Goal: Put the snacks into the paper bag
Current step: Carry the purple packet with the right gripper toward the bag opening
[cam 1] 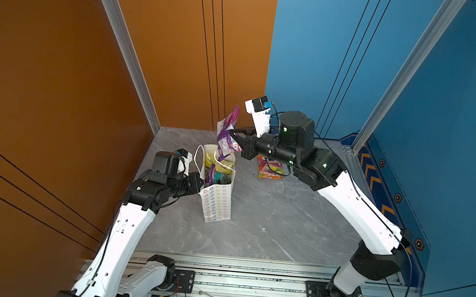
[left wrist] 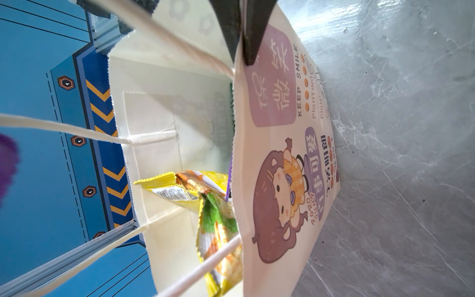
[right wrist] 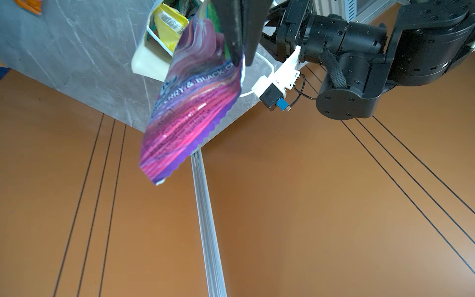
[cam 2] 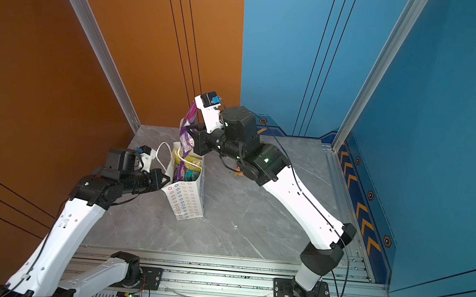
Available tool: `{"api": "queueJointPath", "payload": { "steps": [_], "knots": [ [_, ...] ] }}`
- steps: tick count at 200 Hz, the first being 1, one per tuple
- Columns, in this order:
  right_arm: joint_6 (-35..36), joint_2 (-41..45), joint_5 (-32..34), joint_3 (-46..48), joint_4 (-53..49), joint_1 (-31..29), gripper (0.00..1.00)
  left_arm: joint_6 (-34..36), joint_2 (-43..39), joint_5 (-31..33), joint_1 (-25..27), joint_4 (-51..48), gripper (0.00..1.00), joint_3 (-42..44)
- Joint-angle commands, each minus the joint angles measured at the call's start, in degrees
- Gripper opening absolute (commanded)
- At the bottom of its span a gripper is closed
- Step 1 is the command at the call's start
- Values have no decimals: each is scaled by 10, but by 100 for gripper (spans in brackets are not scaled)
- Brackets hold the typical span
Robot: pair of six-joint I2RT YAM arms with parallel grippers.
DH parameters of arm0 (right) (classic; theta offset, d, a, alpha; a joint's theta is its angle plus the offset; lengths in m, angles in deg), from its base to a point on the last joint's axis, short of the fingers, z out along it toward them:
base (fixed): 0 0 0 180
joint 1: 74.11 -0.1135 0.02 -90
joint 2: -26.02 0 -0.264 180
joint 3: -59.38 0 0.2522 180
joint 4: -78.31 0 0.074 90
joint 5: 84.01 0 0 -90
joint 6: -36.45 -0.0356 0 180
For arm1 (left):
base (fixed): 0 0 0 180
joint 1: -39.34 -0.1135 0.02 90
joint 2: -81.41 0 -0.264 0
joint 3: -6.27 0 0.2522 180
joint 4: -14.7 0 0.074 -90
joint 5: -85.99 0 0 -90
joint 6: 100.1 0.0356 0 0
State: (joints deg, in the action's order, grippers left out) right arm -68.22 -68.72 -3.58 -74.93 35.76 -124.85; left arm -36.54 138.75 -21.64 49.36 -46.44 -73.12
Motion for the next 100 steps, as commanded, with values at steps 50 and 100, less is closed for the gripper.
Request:
{"api": "queueJointPath", "payload": {
  "steps": [50, 100],
  "knots": [
    [24, 80, 39, 22, 29, -3, 0, -1, 4, -21, -1, 19, 8, 5],
    [6, 65, -16, -14, 51, -23, 0, -2, 1, -20, -2, 19, 8, 6]
  ]
}}
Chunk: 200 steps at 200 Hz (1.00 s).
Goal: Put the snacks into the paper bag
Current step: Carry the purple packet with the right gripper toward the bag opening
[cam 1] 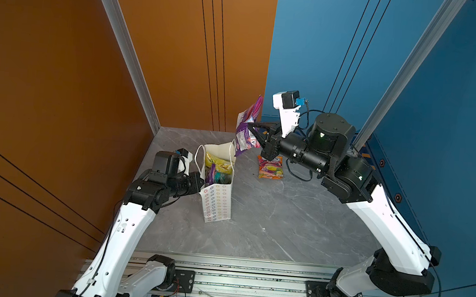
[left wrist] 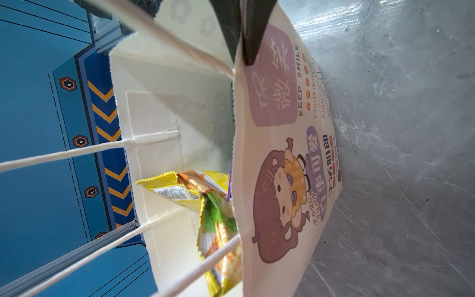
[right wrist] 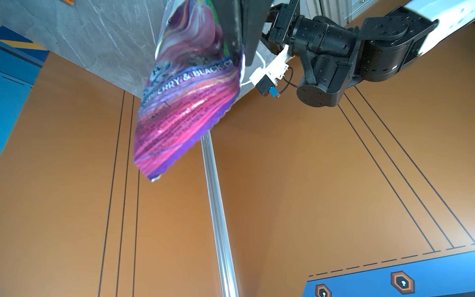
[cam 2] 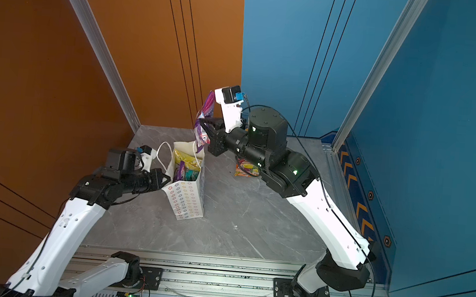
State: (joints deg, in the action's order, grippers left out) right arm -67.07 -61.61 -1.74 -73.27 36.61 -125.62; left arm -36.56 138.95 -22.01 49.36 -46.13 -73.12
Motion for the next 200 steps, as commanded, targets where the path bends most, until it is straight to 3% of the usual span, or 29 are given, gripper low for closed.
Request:
{"api": "queueJointPath", "payload": {
  "steps": [1, 86, 139, 200],
  "knots": [
    [-6, -7, -35, -32, 42, -16, 0, -1, -1, -16, -2, 16, 8, 6],
    [-20, -59, -54, -53, 4, -42, 0, -1, -5, -16, -2, 16, 8, 8],
    [-32, -53, -44, -8, -5, -29, 0, -1, -8, -15, -4, 16, 7, 9],
    [-72, -73, -93, 11, -13, -4, 0, -1, -12, -15, -3, 16, 8, 9]
  ]
}}
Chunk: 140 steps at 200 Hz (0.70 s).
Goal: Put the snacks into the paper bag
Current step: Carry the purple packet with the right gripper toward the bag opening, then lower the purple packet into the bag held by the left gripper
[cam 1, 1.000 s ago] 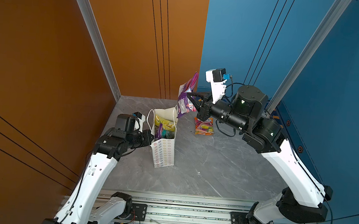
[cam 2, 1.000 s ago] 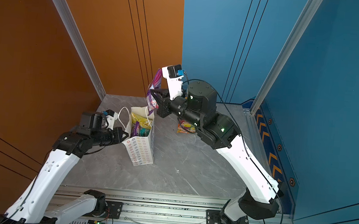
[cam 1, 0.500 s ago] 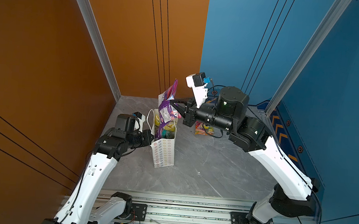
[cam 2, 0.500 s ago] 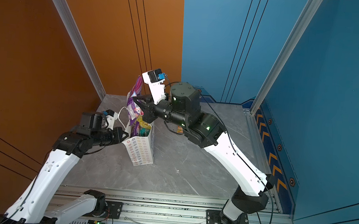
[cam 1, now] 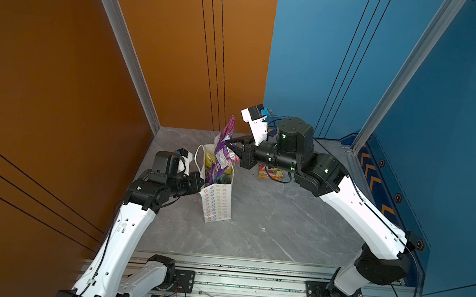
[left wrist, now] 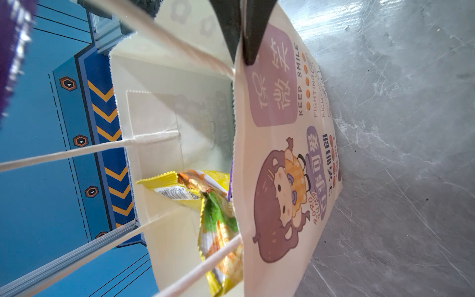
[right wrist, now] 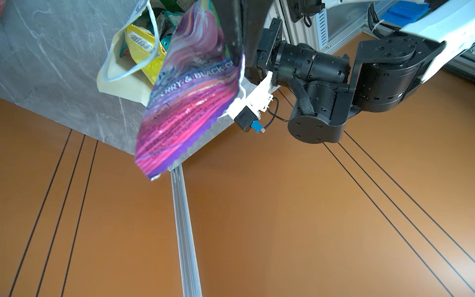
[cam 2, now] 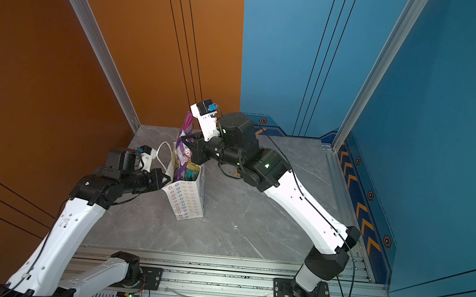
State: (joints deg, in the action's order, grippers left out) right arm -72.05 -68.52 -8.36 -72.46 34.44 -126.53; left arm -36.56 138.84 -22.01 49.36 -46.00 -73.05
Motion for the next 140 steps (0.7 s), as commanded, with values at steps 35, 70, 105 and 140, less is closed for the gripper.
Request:
{"api": "queueJointPath", "payload": {
  "steps": [35, 70, 105, 140],
  "knots": [
    [-38, -5, -48, 25, 7, 15, 0, -1, -11, -16, -4, 14, 7, 9],
    [-46, -5, -75, 38, 2, 18, 0, -2, -11, -17, -4, 14, 7, 9],
    [-48, -13, -88, 39, -9, 19, 0, -1, -12, -18, -4, 14, 8, 9],
    [-55, -22, -93, 36, -19, 20, 0, -1, -14, -17, -4, 15, 7, 10]
  ]
}}
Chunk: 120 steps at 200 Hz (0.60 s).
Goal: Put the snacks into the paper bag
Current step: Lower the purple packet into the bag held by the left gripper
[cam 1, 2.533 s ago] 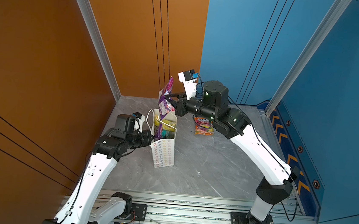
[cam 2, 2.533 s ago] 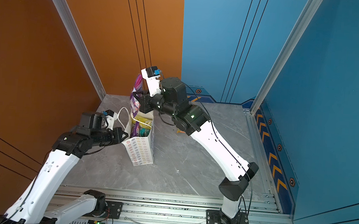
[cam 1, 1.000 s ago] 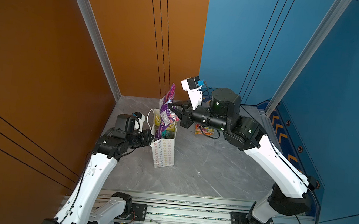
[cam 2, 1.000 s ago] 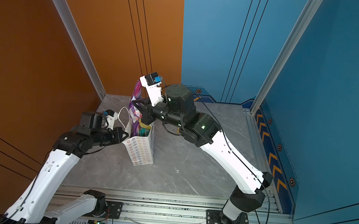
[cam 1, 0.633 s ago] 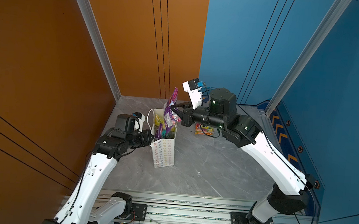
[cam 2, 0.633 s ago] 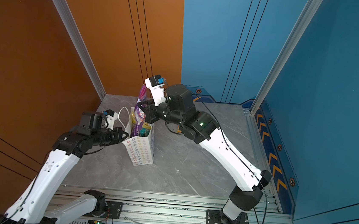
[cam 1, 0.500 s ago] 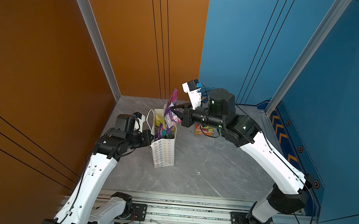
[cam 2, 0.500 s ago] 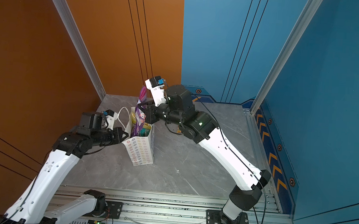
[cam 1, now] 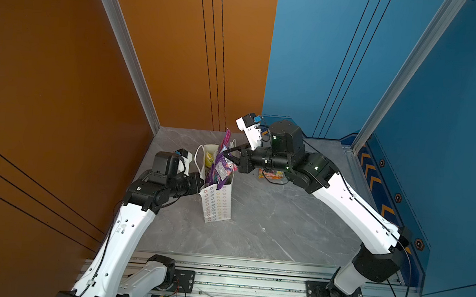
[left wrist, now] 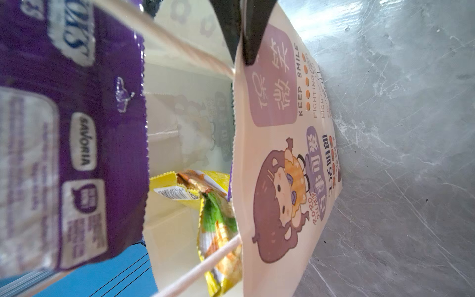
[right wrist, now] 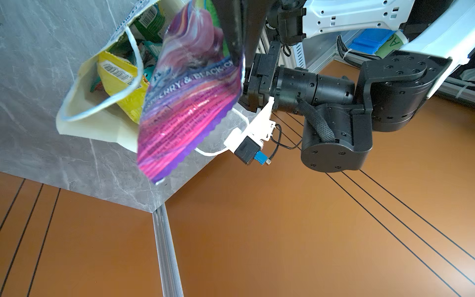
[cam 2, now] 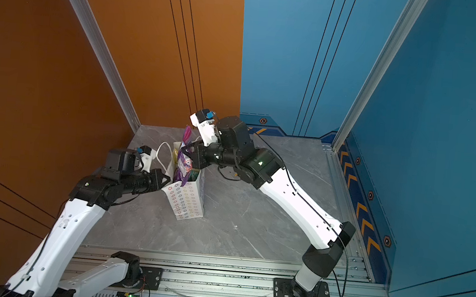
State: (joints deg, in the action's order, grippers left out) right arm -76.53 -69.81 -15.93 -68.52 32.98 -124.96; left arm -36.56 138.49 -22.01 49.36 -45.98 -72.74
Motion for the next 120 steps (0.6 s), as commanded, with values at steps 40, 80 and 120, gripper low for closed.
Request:
{"api": "queueJointPath", "payload": {
  "steps": [40, 80, 120],
  "knots": [
    [-12, -1, -27, -3, -4, 4, 0, -1, -13, -16, -6, 14, 8, 9],
    [-15, 11, -32, 5, -4, 2, 0, -1, -11, -17, -6, 14, 8, 7],
    [-15, 19, -27, 21, -3, 0, 0, -1, -10, -17, -6, 15, 8, 10]
  ]
}}
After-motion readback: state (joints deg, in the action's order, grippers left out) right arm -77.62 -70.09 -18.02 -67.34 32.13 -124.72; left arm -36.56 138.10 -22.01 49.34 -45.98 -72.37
